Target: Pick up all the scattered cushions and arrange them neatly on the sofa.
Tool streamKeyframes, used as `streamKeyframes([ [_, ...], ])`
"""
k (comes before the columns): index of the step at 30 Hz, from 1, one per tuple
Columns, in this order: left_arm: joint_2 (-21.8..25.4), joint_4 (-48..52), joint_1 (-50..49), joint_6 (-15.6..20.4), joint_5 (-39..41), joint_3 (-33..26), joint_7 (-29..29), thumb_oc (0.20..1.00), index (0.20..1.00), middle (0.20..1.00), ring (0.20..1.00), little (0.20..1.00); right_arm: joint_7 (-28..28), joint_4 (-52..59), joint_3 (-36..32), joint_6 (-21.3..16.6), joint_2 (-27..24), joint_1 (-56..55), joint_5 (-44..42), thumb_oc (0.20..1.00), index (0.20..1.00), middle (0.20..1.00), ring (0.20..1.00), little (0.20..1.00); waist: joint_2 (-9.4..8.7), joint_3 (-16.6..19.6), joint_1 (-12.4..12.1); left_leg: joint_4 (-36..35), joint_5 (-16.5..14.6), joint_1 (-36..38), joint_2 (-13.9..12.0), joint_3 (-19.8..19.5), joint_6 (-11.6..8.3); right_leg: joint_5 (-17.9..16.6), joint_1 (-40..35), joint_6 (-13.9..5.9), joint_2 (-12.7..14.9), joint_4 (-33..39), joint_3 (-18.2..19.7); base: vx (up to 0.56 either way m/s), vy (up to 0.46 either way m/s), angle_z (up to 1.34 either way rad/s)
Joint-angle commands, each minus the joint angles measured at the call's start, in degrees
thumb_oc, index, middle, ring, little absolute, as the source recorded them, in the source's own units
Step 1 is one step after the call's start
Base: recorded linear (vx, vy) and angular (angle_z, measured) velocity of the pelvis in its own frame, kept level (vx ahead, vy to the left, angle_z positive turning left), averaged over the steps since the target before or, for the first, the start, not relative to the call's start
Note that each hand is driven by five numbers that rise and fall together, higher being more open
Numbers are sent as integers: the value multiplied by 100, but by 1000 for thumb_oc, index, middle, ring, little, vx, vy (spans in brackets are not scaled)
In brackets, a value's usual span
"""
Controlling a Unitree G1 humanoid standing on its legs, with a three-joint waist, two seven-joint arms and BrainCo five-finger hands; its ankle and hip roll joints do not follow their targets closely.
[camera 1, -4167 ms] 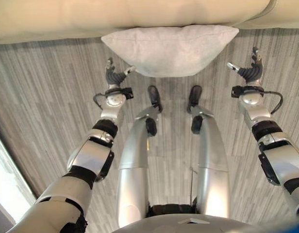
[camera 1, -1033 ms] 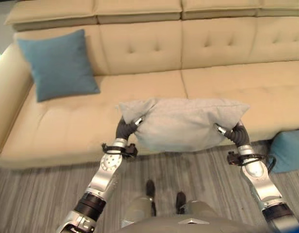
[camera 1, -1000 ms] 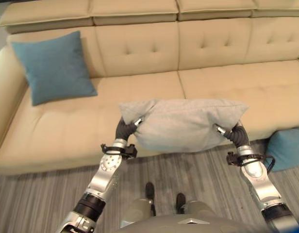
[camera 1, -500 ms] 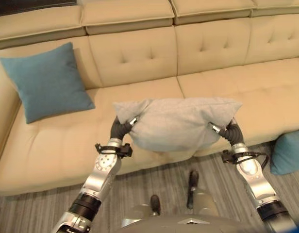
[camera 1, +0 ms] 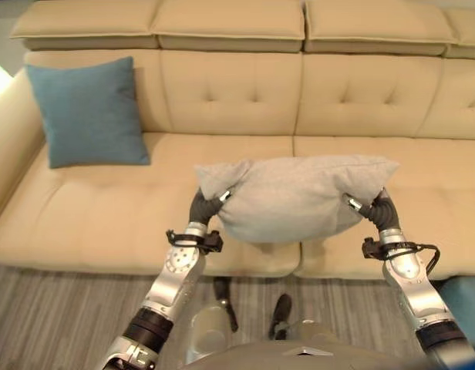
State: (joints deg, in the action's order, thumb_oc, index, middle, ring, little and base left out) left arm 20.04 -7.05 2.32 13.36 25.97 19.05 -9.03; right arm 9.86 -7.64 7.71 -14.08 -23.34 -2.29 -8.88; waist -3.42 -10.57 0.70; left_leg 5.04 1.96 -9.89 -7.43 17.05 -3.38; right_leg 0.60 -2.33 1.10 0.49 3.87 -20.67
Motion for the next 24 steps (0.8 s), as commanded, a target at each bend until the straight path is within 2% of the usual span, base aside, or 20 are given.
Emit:
streamKeyframes([
  [1, -55, 752, 488, 506, -105, 167, 350, 200, 200, 200, 200, 200, -11, 599, 81, -547, 86, 491, -133, 200, 200, 200, 200, 200, -8, 256, -122, 97, 34, 408, 291, -180, -51, 284, -72, -733, 553, -1031, 314, 87, 111, -42],
  [2, -55, 752, 488, 506, -105, 167, 350, 200, 200, 200, 200, 200, -11, 599, 81, -547, 86, 491, -133, 200, 200, 200, 200, 200, -8, 256, -122, 97, 34, 408, 291, -180, -51, 284, -72, -733, 553, -1031, 314, 108, 195, -34],
  [3, -44, 785, 497, 501, -119, 158, 338, 200, 200, 200, 200, 200, -13, 563, 73, -533, 158, 522, -135, 200, 200, 200, 200, 200, 20, 262, -206, 65, -153, 574, 408, -183, 87, 281, 10, -859, 745, -1453, 321, 110, 202, -24],
  [4, -15, 816, 511, 503, -122, 155, 322, 200, 200, 200, 200, 200, -15, 531, 79, -524, 176, 558, -123, 200, 200, 200, 200, 200, 30, 257, -210, 16, -195, 671, 441, -170, 148, 174, 133, -930, 831, -1684, 357, 104, 202, -9],
  [5, -14, 816, 515, 503, -122, 154, 322, 200, 200, 200, 200, 200, -15, 530, 78, -524, 177, 563, -123, 200, 200, 200, 200, 200, 33, 273, -219, 1, -172, 652, 435, -158, 151, 151, 160, -925, 823, -1672, 367, 87, 184, -12],
  [6, 37, 829, 548, 500, -131, 181, 326, 200, 200, 200, 200, 200, 4, 515, 98, -514, 201, 626, -91, 200, 200, 200, 200, 200, 57, 248, -215, -71, -262, 813, 513, -170, 271, 57, 313, -1063, 936, -2135, 476, 63, 161, -7],
  [7, 71, 819, 601, 504, -153, 211, 308, 200, 200, 200, 200, 200, 13, 515, 105, -514, 225, 654, -80, 200, 200, 200, 200, 200, 89, 236, -175, -122, -238, 834, 522, -222, 308, 33, 495, -1090, 877, -2359, 696, 105, 188, -10],
  [9, 92, 772, 667, 511, -225, 260, 315, 200, 200, 200, 200, 200, 11, 512, 105, -512, 247, 642, -58, 200, 200, 200, 200, 200, 121, 283, -100, -239, -272, 888, 586, -348, 334, 88, 621, -1045, 790, -2207, 1096, 98, 66, 13],
  [11, 82, 752, 700, 526, -247, 255, 314, 200, 200, 200, 200, 200, 6, 494, 110, -504, 215, 705, -23, 200, 200, 200, 200, 200, 144, 302, -91, -348, -284, 937, 610, -397, 309, 51, 664, -1027, 861, -1810, 1261, 77, -15, 39],
  [13, 62, 725, 691, 509, -273, 197, 259, 200, 200, 200, 200, 200, 75, 503, 123, -505, 188, 738, 56, 200, 200, 200, 200, 200, 144, 291, -99, -352, -394, 1009, 599, -405, 268, -243, 846, -1078, 1075, -1297, 1171, 126, -91, 15],
  [15, 38, 749, 604, 517, -312, 163, 303, 200, 200, 200, 200, 200, -26, 614, 95, -480, 161, 625, 57, 200, 200, 200, 200, 200, 91, 291, -75, -255, -449, 1042, 633, -459, 240, -229, 676, -1112, 1085, -1169, 1149, 149, -84, 26],
  [20, -77, 689, 946, 506, -366, 189, 194, 200, 200, 200, 200, 200, 90, 722, 68, -475, 30, 903, 189, 200, 200, 200, 200, 200, 109, 355, -35, -341, -388, 1058, 561, -542, 131, -157, 479, -1024, 955, -901, 915, 98, -117, 12],
  [24, -199, 337, 1635, 504, -471, 306, -107, 200, 200, 200, 200, 200, 246, 590, 250, -438, -65, 1460, 204, 200, 200, 200, 200, 200, 155, 330, -6, -467, -278, 1000, 485, -570, 38, -134, 411, -970, 856, -644, 780, 7, -80, -3],
])
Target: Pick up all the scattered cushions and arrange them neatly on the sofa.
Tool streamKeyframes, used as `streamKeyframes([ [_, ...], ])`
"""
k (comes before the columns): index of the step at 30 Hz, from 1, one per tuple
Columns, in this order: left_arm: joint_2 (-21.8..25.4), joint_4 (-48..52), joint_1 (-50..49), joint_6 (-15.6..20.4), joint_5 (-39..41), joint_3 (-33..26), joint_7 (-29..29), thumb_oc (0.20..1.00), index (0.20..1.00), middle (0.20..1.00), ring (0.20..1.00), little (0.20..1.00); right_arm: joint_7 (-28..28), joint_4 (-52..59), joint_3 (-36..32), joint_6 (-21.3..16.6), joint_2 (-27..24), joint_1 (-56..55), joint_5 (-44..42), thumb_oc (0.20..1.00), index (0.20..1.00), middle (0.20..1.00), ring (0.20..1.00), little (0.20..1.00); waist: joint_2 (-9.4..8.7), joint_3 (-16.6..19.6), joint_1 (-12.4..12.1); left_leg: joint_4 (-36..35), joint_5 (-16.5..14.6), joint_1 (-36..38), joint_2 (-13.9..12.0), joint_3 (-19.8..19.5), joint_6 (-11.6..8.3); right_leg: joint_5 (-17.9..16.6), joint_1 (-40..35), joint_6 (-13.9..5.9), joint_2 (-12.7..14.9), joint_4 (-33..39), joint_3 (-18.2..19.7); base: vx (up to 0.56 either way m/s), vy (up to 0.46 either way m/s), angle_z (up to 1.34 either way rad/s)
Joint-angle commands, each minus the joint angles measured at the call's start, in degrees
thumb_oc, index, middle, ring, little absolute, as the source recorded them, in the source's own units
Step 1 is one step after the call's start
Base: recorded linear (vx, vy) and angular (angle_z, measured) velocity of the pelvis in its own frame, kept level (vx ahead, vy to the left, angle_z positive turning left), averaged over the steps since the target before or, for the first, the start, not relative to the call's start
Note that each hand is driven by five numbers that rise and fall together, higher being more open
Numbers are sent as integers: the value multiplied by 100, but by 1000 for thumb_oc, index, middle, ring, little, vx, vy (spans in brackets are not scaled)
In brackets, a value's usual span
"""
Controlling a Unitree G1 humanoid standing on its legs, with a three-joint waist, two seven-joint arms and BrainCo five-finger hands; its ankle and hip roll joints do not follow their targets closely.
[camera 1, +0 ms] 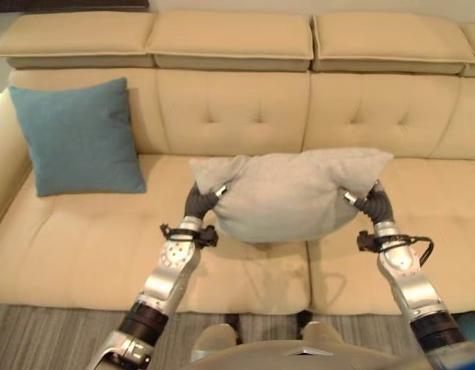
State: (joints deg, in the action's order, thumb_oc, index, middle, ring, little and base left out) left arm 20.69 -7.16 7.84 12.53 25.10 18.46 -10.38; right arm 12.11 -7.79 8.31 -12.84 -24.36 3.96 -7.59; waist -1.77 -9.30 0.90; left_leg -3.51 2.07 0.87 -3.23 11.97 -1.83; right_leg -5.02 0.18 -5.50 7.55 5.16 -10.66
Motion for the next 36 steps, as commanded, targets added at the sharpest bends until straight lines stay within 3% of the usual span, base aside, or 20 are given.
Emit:
streamKeyframes([
  [1, -331, 128, 1507, 586, -464, 447, -172, 200, 200, 200, 200, 200, 130, 454, 316, -542, 34, 1199, 49, 200, 200, 200, 200, 200, 16, 155, -18, 340, -237, -136, 33, -57, -136, 410, 210, -297, 126, -729, -233, -65, -67, -9],
  [11, -451, -1402, 3927, 741, -420, 756, -1113, 200, 200, 200, 200, 200, 668, -778, 1033, -513, -72, 3687, -416, 200, 200, 200, 200, 200, 147, -241, 4, 515, -60, -1119, -5, 34, -175, 148, 1230, -279, 117, -793, -84, -114, -3, -5],
  [24, -607, -2012, 4681, 750, -329, 962, -1213, 200, 200, 200, 200, 200, 855, -2137, 1376, -421, -306, 5008, -572, 200, 200, 200, 200, 200, 271, -638, -150, 769, 73, -2034, 28, -85, -204, 14, 2154, -254, 272, -1102, -110, -50, 5, -2],
  [30, -662, -2922, 5451, 679, -315, 1069, -1355, 200, 200, 200, 200, 200, 1161, -3157, 1649, -261, -549, 6135, -336, 200, 200, 200, 200, 200, 358, -695, -152, 563, 335, -2465, -1, -137, -273, -104, 2652, -265, 263, -1065, -76, -18, -13, 11],
  [31, -669, -3038, 5636, 677, -339, 1049, -1448, 592, 592, 592, 592, 592, 1261, -3322, 1695, -231, -565, 6330, -254, 200, 200, 200, 200, 200, 376, -705, -147, 506, 372, -2500, -6, -139, -288, -116, 2710, -264, 263, -1063, -83, -10, -10, 4],
  [32, -688, -3213, 5798, 659, -350, 976, -1614, 944, 944, 944, 944, 944, 1429, -3487, 1771, -149, -582, 6534, -84, 288, 288, 288, 288, 288, 376, -714, -136, 464, 401, -2532, -13, -142, -299, -127, 2761, -267, 252, -1055, -75, 0, 0, 0],
  [33, -695, -3392, 6014, 602, -476, 963, -1793, 1000, 1000, 1000, 1000, 1000, 1652, -3734, 1781, -105, -553, 6716, 57, 598, 598, 598, 598, 598, 392, -728, -131, 427, 428, -2564, -17, -141, -306, -136, 2808, -270, 243, -1050, -75, 0, 0, 0],
  [34, -650, -3611, 6244, 562, -618, 983, -1917, 1000, 1000, 1000, 1000, 1000, 1868, -4060, 1810, -29, -501, 6940, 201, 890, 890, 890, 890, 890, 408, -750, -138, 395, 458, -2590, -19, -123, -318, -156, 2857, -274, 235, -1041, -65, 0, 0, 0],
  [35, -642, -3784, 6389, 541, -637, 941, -2021, 1000, 1000, 1000, 1000, 1000, 1925, -4306, 1955, 106, -507, 7123, 395, 1000, 1000, 1000, 1000, 1000, 411, -762, -138, 361, 478, -2608, -30, -115, -329, -170, 2884, -279, 227, -1023, -54, 0, 0, 0],
  [36, -641, -3792, 6402, 545, -636, 934, -2020, 1000, 1000, 1000, 1000, 1000, 1926, -4319, 1965, 102, -505, 7143, 393, 1000, 1000, 1000, 1000, 1000, 416, -770, -135, 359, 479, -2608, -31, -114, -330, -171, 2886, -279, 226, -1023, -53, 0, 0, 0],
])
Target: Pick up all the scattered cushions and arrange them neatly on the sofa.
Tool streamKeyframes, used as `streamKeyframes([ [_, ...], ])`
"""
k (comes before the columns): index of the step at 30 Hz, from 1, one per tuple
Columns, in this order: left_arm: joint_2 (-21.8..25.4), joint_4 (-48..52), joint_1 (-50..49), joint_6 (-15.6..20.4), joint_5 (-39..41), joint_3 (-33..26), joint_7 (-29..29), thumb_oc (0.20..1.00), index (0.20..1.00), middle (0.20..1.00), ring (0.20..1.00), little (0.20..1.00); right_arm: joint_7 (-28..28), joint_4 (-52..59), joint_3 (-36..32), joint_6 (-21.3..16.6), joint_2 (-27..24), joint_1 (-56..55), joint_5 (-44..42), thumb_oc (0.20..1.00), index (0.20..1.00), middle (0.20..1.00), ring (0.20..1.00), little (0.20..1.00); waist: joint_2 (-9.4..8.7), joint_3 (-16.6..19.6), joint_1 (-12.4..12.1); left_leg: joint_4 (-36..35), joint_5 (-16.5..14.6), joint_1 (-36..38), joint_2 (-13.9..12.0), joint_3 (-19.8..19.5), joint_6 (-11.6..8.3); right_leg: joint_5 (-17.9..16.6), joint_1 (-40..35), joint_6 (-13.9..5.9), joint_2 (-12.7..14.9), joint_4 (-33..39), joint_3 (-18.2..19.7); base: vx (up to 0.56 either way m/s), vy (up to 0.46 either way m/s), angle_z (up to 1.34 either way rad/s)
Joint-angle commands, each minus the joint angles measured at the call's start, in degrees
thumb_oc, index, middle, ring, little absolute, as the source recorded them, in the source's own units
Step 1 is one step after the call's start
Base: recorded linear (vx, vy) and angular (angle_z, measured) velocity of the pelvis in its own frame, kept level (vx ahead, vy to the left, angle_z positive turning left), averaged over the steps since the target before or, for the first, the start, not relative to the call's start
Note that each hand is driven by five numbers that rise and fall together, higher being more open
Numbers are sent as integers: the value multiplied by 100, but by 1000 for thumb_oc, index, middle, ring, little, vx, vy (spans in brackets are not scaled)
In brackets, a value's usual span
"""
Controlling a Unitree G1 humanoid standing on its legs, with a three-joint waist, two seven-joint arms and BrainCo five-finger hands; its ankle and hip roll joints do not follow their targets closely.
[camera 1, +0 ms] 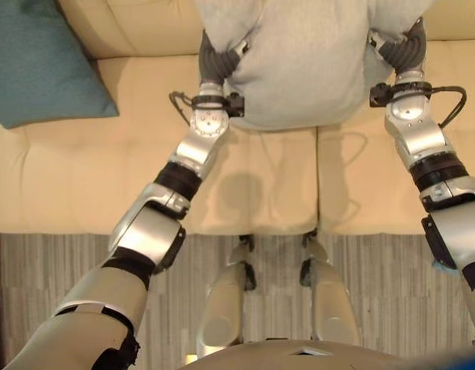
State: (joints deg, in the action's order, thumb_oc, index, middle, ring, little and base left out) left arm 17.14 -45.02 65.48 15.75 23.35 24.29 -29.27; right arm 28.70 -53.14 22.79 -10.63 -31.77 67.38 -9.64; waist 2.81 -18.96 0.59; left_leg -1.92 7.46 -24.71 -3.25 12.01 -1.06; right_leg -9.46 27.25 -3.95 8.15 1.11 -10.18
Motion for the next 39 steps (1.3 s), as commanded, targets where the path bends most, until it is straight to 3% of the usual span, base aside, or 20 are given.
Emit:
streamKeyframes([
  [1, -289, -299, 928, 197, -414, 322, -313, 1000, 1000, 1000, 1000, 1000, 418, -245, 682, 63, 350, 1166, 696, 1000, 1000, 1000, 1000, 1000, -36, 192, -108, 133, -1, -54, -42, -113, -430, 218, 206, -443, 147, -563, -85, 10, -5, -3],
  [5, -246, -800, 1404, 220, -55, 274, -412, 1000, 1000, 1000, 1000, 1000, 474, -982, 1074, 376, 521, 1664, 873, 1000, 1000, 1000, 1000, 1000, -18, 264, -95, -84, 108, -14, -54, -100, -476, 142, 221, -462, 108, -425, -63, 27, -10, -4],
  [10, 51, -915, 1500, 223, 0, 271, -310, 1000, 1000, 1000, 1000, 1000, 273, -1305, 1286, 377, 424, 1853, 690, 1000, 1000, 1000, 1000, 1000, 2, 373, -87, -178, 133, 74, -55, -124, -497, 135, 154, -457, 85, -340, -49, 44, -11, -3],
  [17, 1435, -469, 932, 303, -49, 223, 175, 1000, 1000, 1000, 1000, 1000, -58, -521, 1169, 96, -856, 1384, 428, 1000, 1000, 1000, 1000, 1000, 10, 542, -49, -237, 69, 499, -50, -104, -540, 175, -245, -457, 22, -251, -37, 30, -9, -1],
  [20, 1631, -157, 566, 383, 69, 93, 320, 1000, 1000, 1000, 1000, 1000, -180, -173, 971, 5, -1155, 953, 313, 1000, 1000, 1000, 1000, 1000, -2, 558, -45, -242, 38, 672, -48, -92, -550, 201, -447, -455, 2, -211, -59, 18, -12, -3],
  [23, 1745, 1572, -1308, 588, 224, -545, 732, 1000, 1000, 1000, 1000, 1000, -640, 1772, -90, -319, -1478, -1183, 121, 1000, 1000, 1000, 1000, 1000, -35, 638, 35, -278, -24, 1099, -72, -89, -551, 298, -905, -415, -47, -169, -105, 93, -46, 2],
  [25, 1418, 2848, -3188, 631, 287, -1020, 1220, 1000, 1000, 1000, 1000, 1000, -1144, 3166, -1052, -573, -1151, -3448, 44, 1000, 1000, 1000, 1000, 1000, -72, 749, 67, -278, -76, 1454, -103, -93, -548, 412, -1351, -394, -63, -74, -170, 160, -73, 4],
  [26, 1324, 3108, -3619, 612, 303, -1047, 1462, 1000, 1000, 1000, 1000, 1000, -1304, 3364, -1269, -630, -976, -3955, -94, 1000, 1000, 1000, 1000, 1000, -82, 798, 75, -288, -95, 1571, -102, -102, -547, 424, -1494, -396, -73, -9, -202, 146, -82, 4],
  [27, 1113, 3541, -4802, 554, 244, -1221, 2073, 1000, 1000, 1000, 1000, 1000, -1683, 3645, -1779, -757, -463, -5205, -220, 1000, 1000, 1000, 1000, 1000, -107, 949, 86, -289, -135, 1804, -112, -110, -551, 455, -1777, -398, -105, 106, -275, 126, -81, 1],
  [30, 654, 2907, -6540, 317, -50, -1361, 2776, 1000, 1000, 1000, 1000, 1000, -2205, 3273, -2035, -839, 210, -6699, -119, 1000, 1000, 1000, 1000, 1000, -145, 1218, 91, -248, -219, 2204, -144, -87, -563, 517, -2258, -401, -183, 262, -301, 50, -79, 7],
  [32, 314, 1743, -7171, 181, -514, -1413, 2773, 1000, 1000, 1000, 1000, 1000, -2295, 2666, -1940, -775, 380, -7286, 242, 1000, 1000, 1000, 1000, 1000, -191, 1253, 92, -135, -205, 2358, -220, -134, -609, 656, -2509, -339, -254, 221, -323, -90, -126, 5],
  [35, -93, -30, -7204, -44, -944, -1502, 2503, 1000, 1000, 1000, 1000, 1000, -2262, 1417, -1715, -680, 691, -7497, 295, 1000, 1000, 1000, 1000, 1000, -291, 1176, 116, 375, -88, 2235, -357, -160, -754, 785, -2777, -210, -362, 243, -410, -185, -127, 49],
  [37, -254, -886, -7070, -120, -1113, -1618, 2368, 1000, 1000, 1000, 1000, 1000, -2270, 747, -1514, -563, 841, -7351, 325, 1000, 1000, 1000, 1000, 1000, -395, 1083, 61, 961, -352, 2192, -229, -516, -719, 741, -2753, -181, -338, 178, -337, -184, -35, 42],
  [38, -254, -888, -7066, -118, -1114, -1619, 2368, 1000, 1000, 1000, 1000, 1000, -2270, 745, -1513, -564, 842, -7346, 325, 1000, 1000, 1000, 1000, 1000, -399, 1096, 69, 957, -339, 2172, -223, -522, -715, 736, -2734, -182, -332, 177, -343, -120, 11, 25],
  [39, -329, -1241, -7041, -187, -1179, -1688, 2399, 1000, 1000, 1000, 1000, 1000, -2308, 502, -1497, -524, 887, -7317, 337, 1000, 1000, 1000, 1000, 1000, -450, 1088, 65, 1311, -558, 2217, -138, -590, -686, 696, -2716, -181, -270, 123, -316, -112, 36, -3],
])
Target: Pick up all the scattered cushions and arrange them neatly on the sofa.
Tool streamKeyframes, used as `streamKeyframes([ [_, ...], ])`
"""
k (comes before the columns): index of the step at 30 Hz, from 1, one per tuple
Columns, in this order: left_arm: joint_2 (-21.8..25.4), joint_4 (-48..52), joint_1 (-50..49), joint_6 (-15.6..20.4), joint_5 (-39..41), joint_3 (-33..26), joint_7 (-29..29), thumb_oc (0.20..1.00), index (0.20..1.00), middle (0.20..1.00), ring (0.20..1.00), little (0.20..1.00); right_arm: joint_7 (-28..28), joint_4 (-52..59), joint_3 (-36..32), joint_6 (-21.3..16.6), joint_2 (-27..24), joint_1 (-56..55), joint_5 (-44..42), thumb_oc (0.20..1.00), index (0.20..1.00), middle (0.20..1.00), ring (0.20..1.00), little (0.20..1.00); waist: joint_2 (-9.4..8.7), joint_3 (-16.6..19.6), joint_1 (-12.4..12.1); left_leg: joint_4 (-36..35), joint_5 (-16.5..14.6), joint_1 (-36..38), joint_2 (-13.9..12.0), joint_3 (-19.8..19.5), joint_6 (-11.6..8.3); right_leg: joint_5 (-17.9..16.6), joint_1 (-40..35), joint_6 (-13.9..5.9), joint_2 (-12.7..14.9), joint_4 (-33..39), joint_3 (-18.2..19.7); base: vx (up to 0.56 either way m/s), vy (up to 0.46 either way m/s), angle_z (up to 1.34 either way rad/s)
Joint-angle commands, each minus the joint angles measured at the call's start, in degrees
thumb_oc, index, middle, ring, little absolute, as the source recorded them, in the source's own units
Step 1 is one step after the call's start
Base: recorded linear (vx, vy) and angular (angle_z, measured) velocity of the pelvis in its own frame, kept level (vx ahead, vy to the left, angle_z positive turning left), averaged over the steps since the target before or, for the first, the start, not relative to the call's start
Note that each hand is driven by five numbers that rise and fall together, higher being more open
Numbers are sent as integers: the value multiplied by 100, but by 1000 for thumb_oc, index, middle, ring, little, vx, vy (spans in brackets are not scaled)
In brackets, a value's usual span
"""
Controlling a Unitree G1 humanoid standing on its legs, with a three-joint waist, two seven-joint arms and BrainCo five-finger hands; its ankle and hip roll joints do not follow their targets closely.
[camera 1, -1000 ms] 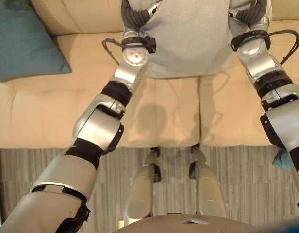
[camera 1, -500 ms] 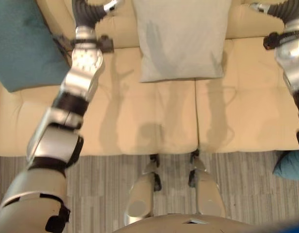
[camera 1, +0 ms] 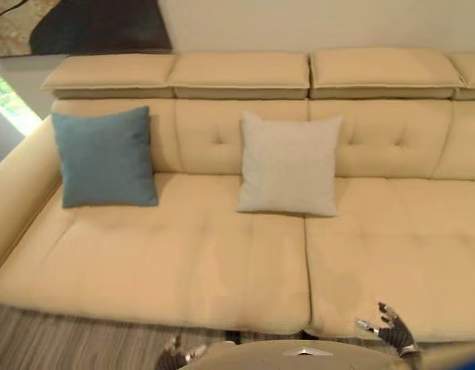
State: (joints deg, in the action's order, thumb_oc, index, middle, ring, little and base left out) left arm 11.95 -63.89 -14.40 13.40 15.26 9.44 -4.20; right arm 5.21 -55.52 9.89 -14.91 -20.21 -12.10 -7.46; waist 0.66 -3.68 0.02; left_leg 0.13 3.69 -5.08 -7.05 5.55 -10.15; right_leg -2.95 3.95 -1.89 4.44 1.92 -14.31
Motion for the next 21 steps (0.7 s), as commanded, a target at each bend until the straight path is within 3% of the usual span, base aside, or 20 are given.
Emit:
streamKeyframes([
  [1, 169, 430, 963, 3, -429, -260, -130, 1000, 1000, 1000, 1000, 1000, 32, 647, -209, -63, -241, 644, 107, 1000, 1000, 1000, 1000, 1000, -261, -398, 146, 1186, -289, 318, 296, 36, 260, 2, -343, -395, 149, -2, 112, -139, 68, -22],
  [3, 104, 147, 1020, -22, -540, -310, -140, 1000, 1000, 1000, 1000, 1000, -18, 327, -153, 24, -218, 696, 190, 1000, 1000, 1000, 1000, 1000, -239, -329, 124, 1303, -481, 549, 446, -184, 272, -55, -270, -434, 185, -106, 174, -141, 157, -31],
  [4, 39, -33, 1065, -79, -584, -316, -129, 1000, 1000, 1000, 1000, 1000, -62, 50, -56, 142, -153, 779, 282, 1000, 1000, 1000, 1000, 1000, -147, -302, 130, 1152, -643, 871, 568, -490, 308, -108, -39, -501, 234, -390, 272, -204, 249, -41],
  [8, -21, -133, 1254, -146, -656, -216, -136, 1000, 1000, 1000, 1000, 1000, -29, -257, -83, 264, -57, 952, 283, 1000, 1000, 1000, 1000, 1000, -174, -405, 184, 549, -1101, 1052, 862, -471, 628, -379, 354, -723, 528, -625, 410, -226, 228, -28],
  [10, -29, -180, 1292, -147, -695, -183, -107, 1000, 1000, 1000, 1000, 1000, -29, -319, -94, 276, -32, 983, 281, 1000, 1000, 1000, 1000, 1000, -202, -436, 178, 485, -1126, 1056, 949, -463, 699, -511, 440, -799, 603, -611, 438, -260, 206, -26],
  [12, 30, -150, 1413, -167, -844, -143, -83, 1000, 1000, 1000, 1000, 1000, -46, -418, -25, 344, 100, 1070, 334, 1000, 1000, 1000, 1000, 1000, -243, -516, 140, 263, -1008, 997, 1065, -328, 814, -983, 748, -1020, 875, -388, 329, -363, 216, -21],
  [13, 30, -151, 1414, -167, -845, -144, -83, 1000, 1000, 1000, 1000, 1000, -45, -419, -25, 344, 102, 1072, 335, 1000, 1000, 1000, 1000, 1000, -245, -513, 138, 267, -1009, 990, 1067, -325, 816, -984, 755, -1021, 876, -389, 333, -220, 79, -39],
  [16, 126, -170, 1453, -185, -1011, -63, -31, 1000, 1000, 1000, 1000, 1000, -82, -521, 22, 338, 170, 1156, 250, 1000, 1000, 1000, 1000, 1000, -135, -601, 13, 253, -809, 835, 931, -163, 923, -366, 713, -818, 748, -1329, 34, -309, 157, -50],
  [17, 174, -220, 1432, -212, -1035, -64, 2, 1000, 1000, 1000, 1000, 1000, -134, -617, 45, 344, 224, 1187, 219, 1000, 1000, 1000, 1000, 1000, -107, -556, -64, 150, -649, 781, 881, -45, 998, -56, 589, -715, 552, -1997, -67, -293, 141, -51],
  [19, 180, -283, 1427, -233, -1017, -102, 20, 1000, 1000, 1000, 1000, 1000, -145, -674, 42, 340, 245, 1186, 210, 1000, 1000, 1000, 1000, 1000, -107, -495, -109, 121, -599, 737, 860, -3, 1007, 76, 477, -695, 489, -2069, -157, -201, 43, -65],
  [20, 196, -354, 1416, -256, -931, -183, 33, 1000, 1000, 1000, 1000, 1000, -155, -772, 3, 323, 284, 1187, 168, 1000, 1000, 1000, 1000, 1000, -125, -409, -224, 103, -507, 652, 827, 145, 1014, 330, 155, -696, 368, -2306, -289, -165, -34, -50],
  [21, 202, -349, 1398, -265, -909, -196, 33, 1000, 1000, 1000, 1000, 1000, -158, -804, -8, 327, 310, 1170, 150, 1000, 1000, 1000, 1000, 1000, -168, -331, -302, 108, -477, 569, 826, 206, 977, 386, -46, -700, 335, -2063, -349, -251, -98, -54],
])
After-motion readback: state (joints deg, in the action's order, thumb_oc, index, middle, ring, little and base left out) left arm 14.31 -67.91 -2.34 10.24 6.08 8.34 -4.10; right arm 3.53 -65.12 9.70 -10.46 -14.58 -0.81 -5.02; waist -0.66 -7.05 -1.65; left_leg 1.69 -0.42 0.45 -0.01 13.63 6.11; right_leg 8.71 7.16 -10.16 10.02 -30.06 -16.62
